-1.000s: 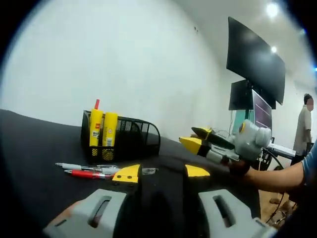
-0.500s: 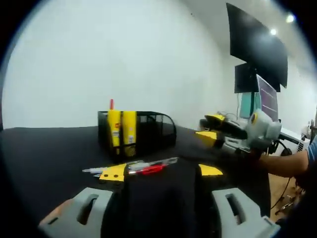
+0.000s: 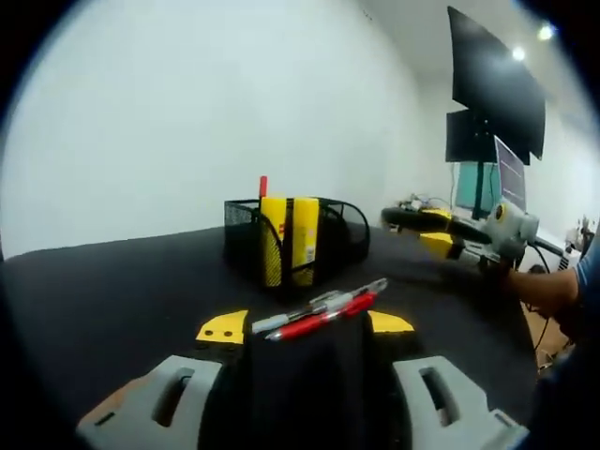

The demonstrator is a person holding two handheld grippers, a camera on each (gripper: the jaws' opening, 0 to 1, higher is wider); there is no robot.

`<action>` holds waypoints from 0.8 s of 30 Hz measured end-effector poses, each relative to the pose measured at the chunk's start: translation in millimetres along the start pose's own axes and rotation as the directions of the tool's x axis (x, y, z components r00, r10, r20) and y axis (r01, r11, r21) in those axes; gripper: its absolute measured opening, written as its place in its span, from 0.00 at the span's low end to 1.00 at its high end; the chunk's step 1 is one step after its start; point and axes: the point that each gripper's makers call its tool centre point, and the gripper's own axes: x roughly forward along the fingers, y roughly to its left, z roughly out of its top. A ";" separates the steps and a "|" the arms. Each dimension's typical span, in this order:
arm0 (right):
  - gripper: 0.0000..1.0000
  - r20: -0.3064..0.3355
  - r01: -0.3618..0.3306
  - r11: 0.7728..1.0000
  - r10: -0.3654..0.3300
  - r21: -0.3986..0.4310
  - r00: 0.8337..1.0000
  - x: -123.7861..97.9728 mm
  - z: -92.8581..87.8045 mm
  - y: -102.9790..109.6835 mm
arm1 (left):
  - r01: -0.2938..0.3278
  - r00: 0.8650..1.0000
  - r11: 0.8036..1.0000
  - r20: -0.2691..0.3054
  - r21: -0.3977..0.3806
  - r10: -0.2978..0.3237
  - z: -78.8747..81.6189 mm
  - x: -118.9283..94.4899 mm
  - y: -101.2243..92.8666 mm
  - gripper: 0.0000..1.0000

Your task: Pick up pens and glue sticks and place them into the holder.

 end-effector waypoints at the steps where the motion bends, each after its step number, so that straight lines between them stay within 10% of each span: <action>1: 0.40 -0.002 -0.010 1.000 0.010 -0.019 1.000 0.2 -0.3 3.7 | 0.007 1.000 1.000 -0.009 0.011 -0.007 -1.6 2.1 1.3 0.44; 7: 0.40 -0.004 -0.043 0.997 0.042 -0.063 0.999 0.3 0.6 14.0 | 0.032 0.995 0.996 -0.099 0.077 -0.024 -16.8 12.3 10.4 0.44; 24: 0.38 -0.018 -0.182 0.927 0.187 -0.328 0.982 -2.9 0.5 68.3 | 0.058 0.996 0.994 -0.072 0.088 -0.052 -5.9 15.8 41.0 0.35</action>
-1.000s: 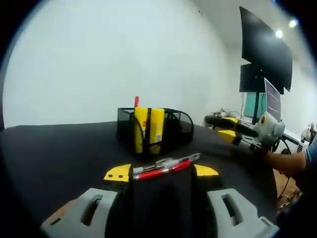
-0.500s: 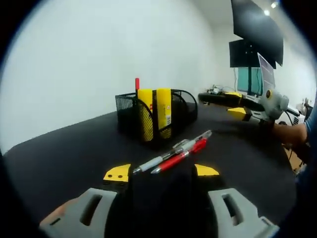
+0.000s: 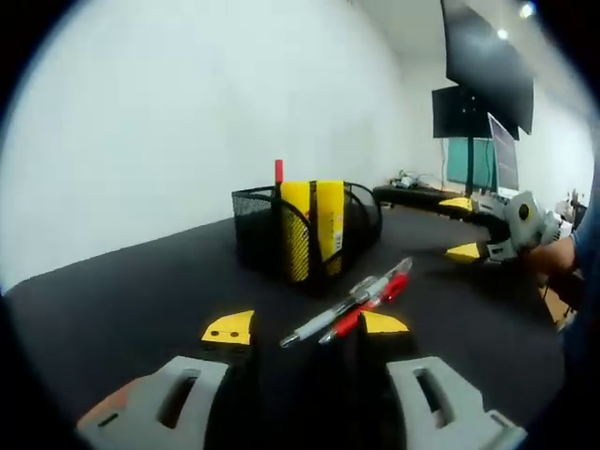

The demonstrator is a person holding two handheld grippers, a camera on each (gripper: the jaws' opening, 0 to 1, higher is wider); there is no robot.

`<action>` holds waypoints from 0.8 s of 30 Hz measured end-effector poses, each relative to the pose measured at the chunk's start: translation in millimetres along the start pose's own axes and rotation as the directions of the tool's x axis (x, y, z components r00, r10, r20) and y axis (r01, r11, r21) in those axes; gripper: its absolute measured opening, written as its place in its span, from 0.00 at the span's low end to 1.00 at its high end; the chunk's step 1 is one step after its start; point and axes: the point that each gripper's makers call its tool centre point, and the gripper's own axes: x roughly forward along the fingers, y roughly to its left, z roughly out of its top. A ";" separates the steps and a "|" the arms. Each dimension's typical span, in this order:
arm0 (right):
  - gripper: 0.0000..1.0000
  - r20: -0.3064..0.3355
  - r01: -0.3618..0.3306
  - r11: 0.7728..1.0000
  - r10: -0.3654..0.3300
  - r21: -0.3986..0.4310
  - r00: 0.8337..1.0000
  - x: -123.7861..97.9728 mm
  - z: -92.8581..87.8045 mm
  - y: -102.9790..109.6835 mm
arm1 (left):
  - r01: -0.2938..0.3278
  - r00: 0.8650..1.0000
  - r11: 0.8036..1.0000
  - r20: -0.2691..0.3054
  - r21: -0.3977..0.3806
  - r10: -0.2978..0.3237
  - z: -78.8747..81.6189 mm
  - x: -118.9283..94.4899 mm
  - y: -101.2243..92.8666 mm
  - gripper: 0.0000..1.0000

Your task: Pick up pens and glue sticks and place them into the holder.

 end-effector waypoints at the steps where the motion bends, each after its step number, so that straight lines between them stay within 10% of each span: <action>1: 0.38 -0.003 0.002 1.000 -0.002 0.018 1.000 0.3 -1.1 -2.2 | -0.003 1.000 1.000 -0.004 0.007 0.003 -1.1 -0.3 2.1 0.33; 24: 0.37 0.011 0.015 0.992 -0.017 0.128 1.000 -0.8 -3.9 -14.8 | 0.155 0.983 0.983 -0.114 0.100 -0.143 -15.8 21.3 14.1 0.14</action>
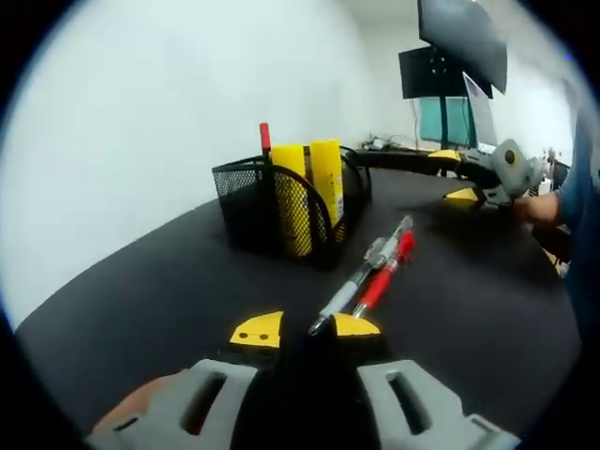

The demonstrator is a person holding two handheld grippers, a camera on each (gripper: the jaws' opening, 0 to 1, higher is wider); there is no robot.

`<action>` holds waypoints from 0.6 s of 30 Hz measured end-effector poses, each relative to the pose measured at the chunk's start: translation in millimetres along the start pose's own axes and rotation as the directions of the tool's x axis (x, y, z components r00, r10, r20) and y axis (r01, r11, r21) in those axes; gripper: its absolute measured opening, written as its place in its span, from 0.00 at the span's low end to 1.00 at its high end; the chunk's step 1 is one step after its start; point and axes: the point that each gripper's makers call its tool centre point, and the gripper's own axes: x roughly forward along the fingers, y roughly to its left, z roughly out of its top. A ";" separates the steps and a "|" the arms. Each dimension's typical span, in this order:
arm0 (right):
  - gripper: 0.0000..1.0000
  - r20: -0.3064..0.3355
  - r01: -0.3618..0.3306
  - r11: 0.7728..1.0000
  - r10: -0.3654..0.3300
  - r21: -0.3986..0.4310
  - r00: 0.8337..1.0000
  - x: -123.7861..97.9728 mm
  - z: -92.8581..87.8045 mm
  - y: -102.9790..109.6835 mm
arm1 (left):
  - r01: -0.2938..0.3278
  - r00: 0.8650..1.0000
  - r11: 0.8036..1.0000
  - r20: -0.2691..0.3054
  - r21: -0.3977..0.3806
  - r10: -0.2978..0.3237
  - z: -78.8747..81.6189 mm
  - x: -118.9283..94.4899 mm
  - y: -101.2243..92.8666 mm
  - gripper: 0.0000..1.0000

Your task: Pick up pens and glue sticks and place them into the holder.

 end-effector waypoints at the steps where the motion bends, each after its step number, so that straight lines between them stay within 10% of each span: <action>1: 0.37 0.006 0.000 1.000 0.000 0.016 1.000 -0.2 1.0 -1.0 | 0.015 1.000 1.000 0.005 -0.004 -0.015 0.6 0.4 -0.7 0.14; 18: 0.35 0.021 0.026 0.994 -0.028 0.104 0.999 -1.4 2.0 -11.3 | 0.138 0.990 0.989 -0.033 -0.046 -0.140 -5.4 13.9 -16.0 0.08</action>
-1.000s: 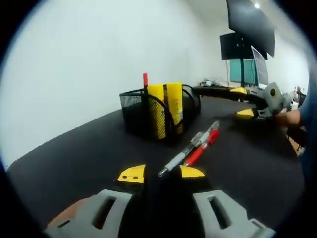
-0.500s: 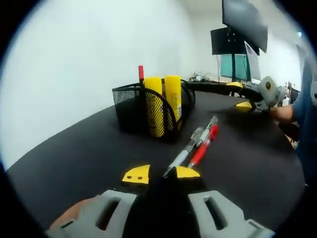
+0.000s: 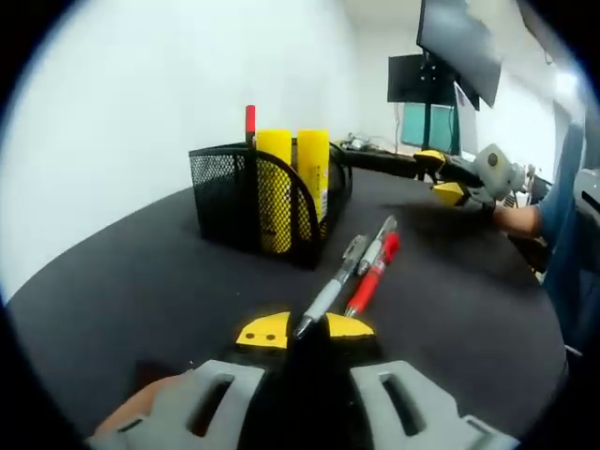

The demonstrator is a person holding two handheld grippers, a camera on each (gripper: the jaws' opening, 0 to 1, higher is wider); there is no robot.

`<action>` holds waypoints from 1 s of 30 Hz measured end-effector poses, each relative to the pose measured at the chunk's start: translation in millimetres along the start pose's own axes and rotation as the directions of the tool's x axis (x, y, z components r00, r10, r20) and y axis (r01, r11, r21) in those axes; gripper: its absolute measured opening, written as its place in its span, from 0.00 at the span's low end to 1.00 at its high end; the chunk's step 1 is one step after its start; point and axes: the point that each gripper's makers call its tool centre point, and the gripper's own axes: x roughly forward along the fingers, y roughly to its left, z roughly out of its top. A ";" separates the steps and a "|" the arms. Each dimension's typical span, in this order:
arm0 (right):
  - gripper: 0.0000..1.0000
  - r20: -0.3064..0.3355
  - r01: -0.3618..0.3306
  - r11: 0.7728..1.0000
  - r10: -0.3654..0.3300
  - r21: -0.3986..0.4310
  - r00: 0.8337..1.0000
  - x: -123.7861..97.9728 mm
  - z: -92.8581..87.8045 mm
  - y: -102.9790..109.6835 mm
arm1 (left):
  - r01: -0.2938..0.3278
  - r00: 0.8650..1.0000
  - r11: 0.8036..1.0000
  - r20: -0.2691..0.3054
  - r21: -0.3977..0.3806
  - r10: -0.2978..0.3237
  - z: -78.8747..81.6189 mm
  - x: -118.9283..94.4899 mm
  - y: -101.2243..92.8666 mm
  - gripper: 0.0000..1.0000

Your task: Pick up pens and glue sticks and place them into the holder.

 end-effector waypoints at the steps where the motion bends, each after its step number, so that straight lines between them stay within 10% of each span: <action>1: 0.35 0.000 0.000 1.000 0.000 0.000 1.000 0.1 -0.1 0.0 | 0.004 1.000 1.000 -0.002 -0.002 -0.004 0.1 0.1 -0.9 0.07; 30: 0.32 0.017 -0.074 0.997 0.074 -0.001 0.997 0.1 3.4 15.9 | -0.104 0.985 0.992 0.144 0.071 0.093 100.4 -38.6 -57.6 0.04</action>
